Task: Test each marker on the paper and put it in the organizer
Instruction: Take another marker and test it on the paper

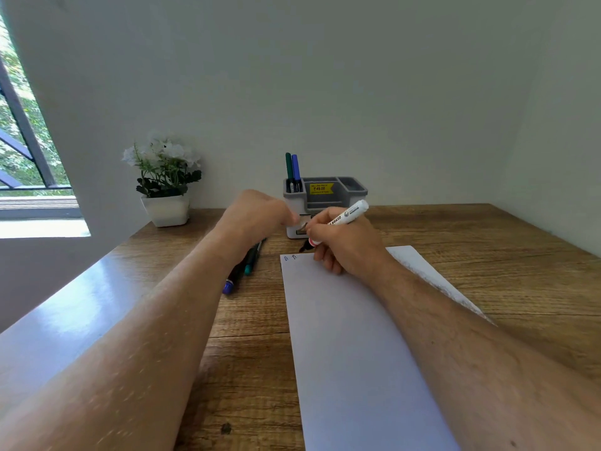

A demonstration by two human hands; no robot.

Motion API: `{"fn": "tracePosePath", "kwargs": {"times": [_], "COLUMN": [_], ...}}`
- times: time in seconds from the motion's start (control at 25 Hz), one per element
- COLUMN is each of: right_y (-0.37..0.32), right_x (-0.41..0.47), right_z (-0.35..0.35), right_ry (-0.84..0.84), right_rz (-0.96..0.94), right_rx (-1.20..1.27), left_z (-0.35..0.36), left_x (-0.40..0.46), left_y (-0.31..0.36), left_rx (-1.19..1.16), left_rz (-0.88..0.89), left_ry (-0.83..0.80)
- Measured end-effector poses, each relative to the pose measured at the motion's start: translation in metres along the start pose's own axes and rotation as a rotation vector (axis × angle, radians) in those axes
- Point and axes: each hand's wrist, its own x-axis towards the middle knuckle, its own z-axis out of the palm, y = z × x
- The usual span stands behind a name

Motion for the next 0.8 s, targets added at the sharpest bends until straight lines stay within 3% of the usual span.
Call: {"fn": "tracePosePath", "kwargs": {"times": [0.24, 0.8], "right_y": [0.003, 0.013], "right_x": [0.004, 0.014], "right_z": [0.003, 0.006], "right_ry": [0.06, 0.04], "right_rz": [0.047, 0.019], "right_rx": [-0.174, -0.243], "left_z": [0.012, 0.018], "left_x": [0.001, 0.004], "left_y": [-0.002, -0.002], "left_rx": [0.578, 0.721], "left_rz": [0.012, 0.068], "left_ry": [-0.139, -0.14]}}
